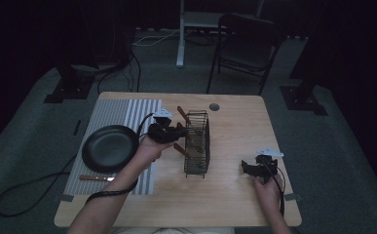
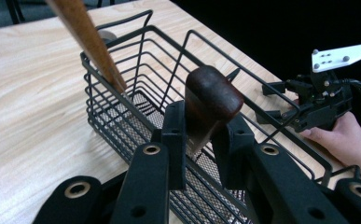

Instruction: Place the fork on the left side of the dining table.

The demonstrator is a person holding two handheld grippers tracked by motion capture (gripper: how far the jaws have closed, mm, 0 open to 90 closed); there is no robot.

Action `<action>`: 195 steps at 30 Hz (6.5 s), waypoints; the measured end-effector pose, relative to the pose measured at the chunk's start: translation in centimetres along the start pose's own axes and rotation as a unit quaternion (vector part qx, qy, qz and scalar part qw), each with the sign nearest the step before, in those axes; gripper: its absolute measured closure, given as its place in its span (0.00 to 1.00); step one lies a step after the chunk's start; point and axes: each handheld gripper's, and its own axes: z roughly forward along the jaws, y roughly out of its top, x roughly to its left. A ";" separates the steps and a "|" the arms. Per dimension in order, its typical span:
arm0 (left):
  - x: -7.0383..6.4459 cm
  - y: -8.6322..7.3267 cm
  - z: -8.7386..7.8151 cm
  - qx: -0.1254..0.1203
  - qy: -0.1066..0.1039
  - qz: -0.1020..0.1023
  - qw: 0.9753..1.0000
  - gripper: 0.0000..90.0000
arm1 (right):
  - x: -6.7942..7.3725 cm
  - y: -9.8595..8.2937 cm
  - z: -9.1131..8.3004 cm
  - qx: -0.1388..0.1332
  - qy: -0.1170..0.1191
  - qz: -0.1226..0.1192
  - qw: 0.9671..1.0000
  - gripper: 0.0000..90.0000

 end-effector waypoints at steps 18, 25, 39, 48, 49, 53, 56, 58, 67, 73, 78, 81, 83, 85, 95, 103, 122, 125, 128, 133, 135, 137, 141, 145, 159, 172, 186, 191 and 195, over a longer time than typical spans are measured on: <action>-1.4 1.3 -2.7 -0.033 0.007 0.032 0.999 0.90 | 0.0 0.0 0.0 0.000 0.000 0.000 1.000 0.14; -2.4 2.2 -4.6 -0.051 0.005 0.044 0.998 0.90 | 0.0 0.0 0.0 0.000 0.000 0.000 1.000 0.14; -3.0 4.0 -8.4 -0.088 0.014 0.046 0.995 0.90 | 0.0 0.0 0.0 0.000 0.000 0.000 1.000 0.14; -2.4 4.4 -10.9 -0.095 0.030 0.045 0.994 0.90 | 0.0 0.0 0.0 0.000 0.000 0.001 1.000 0.14; -2.4 4.4 -11.1 -0.097 0.032 0.044 0.994 0.90 | 0.0 0.0 0.0 0.000 0.000 0.001 1.000 0.14; -2.1 4.5 -12.3 -0.106 0.047 0.042 0.992 0.90 | 0.0 0.0 0.0 0.000 0.000 0.001 1.000 0.14; -1.7 4.5 -13.1 -0.110 0.054 0.035 0.992 0.90 | 0.0 0.0 0.0 0.000 0.000 0.001 1.000 0.14; -1.3 4.4 -13.6 -0.116 0.061 0.030 0.991 0.90 | 0.0 0.0 0.0 0.000 0.000 0.001 1.000 0.14; 0.9 3.7 -15.6 -0.113 0.092 0.008 0.989 0.90 | 0.0 0.0 0.0 0.000 0.000 0.000 1.000 0.14; 2.2 2.9 -16.4 -0.117 0.109 -0.008 0.987 0.90 | 0.0 0.0 0.0 0.000 0.000 0.000 1.000 0.14; 4.7 1.7 -17.0 -0.119 0.131 -0.043 0.983 0.90 | 0.0 0.0 0.0 0.000 0.000 0.000 1.000 0.14; 5.9 0.9 -16.9 -0.116 0.142 -0.056 0.981 0.90 | 0.0 0.0 0.0 0.000 0.000 0.000 1.000 0.14; 6.7 0.4 -16.8 -0.114 0.151 -0.065 0.980 0.90 | 0.0 0.0 0.0 0.000 0.000 0.000 1.000 0.14; 7.4 0.0 -16.6 -0.112 0.155 -0.076 0.979 0.90 | 0.0 0.0 0.0 0.000 0.000 0.000 1.000 0.14; 10.9 -1.6 -15.6 -0.103 0.183 -0.117 0.971 0.90 | 0.0 0.0 0.0 0.000 0.000 0.001 1.000 0.14; 13.7 -2.5 -14.2 -0.101 0.195 -0.155 0.963 0.90 | 0.0 0.0 0.0 0.000 0.000 0.001 1.000 0.14; 18.7 -6.0 -11.7 -0.107 0.209 -0.247 0.940 0.90 | 0.0 0.0 0.0 0.000 0.000 0.000 1.000 0.14; 19.4 -6.5 -11.5 -0.111 0.205 -0.261 0.937 0.90 | 0.0 0.0 0.0 0.000 0.000 0.001 1.000 0.14; 20.0 -6.5 -11.5 -0.110 0.197 -0.270 0.936 0.90 | 0.0 0.0 0.0 0.000 0.000 0.001 1.000 0.14; 20.9 -6.6 -11.6 -0.111 0.189 -0.294 0.930 0.89 | 0.0 0.0 0.0 0.000 0.000 0.000 1.000 0.14; 21.2 -6.8 -11.6 -0.113 0.191 -0.301 0.927 0.89 | 0.0 0.0 0.0 0.000 0.000 0.001 1.000 0.14; 21.4 -6.9 -11.5 -0.102 0.212 -0.294 0.926 0.87 | 0.0 0.0 0.0 0.000 0.000 0.001 1.000 0.14; 22.0 -7.5 -11.4 -0.106 0.218 -0.313 0.918 0.84 | 0.0 0.0 0.0 0.000 0.000 0.000 1.000 0.14; 22.4 -7.9 -11.3 -0.100 0.232 -0.324 0.912 0.81 | 0.0 0.0 0.0 0.000 0.000 0.001 1.000 0.14; 22.5 -8.7 -9.8 -0.097 0.214 -0.336 0.912 0.76 | 0.0 0.0 0.0 0.000 0.000 0.000 1.000 0.14; 23.7 -9.5 -9.6 -0.094 0.221 -0.365 0.900 0.72 | 0.0 0.0 0.0 0.000 0.000 0.001 1.000 0.14; 24.2 -9.7 -9.7 -0.078 0.239 -0.361 0.898 0.67 | 0.0 0.0 0.0 0.000 0.000 0.001 1.000 0.14; 24.4 -10.0 -9.7 -0.074 0.233 -0.376 0.894 0.68 | 0.0 0.0 0.0 0.000 0.000 0.001 1.000 0.14; 24.1 -10.0 -9.4 -0.047 0.255 -0.355 0.898 0.87 | 0.0 0.0 0.0 0.000 0.000 0.001 1.000 0.14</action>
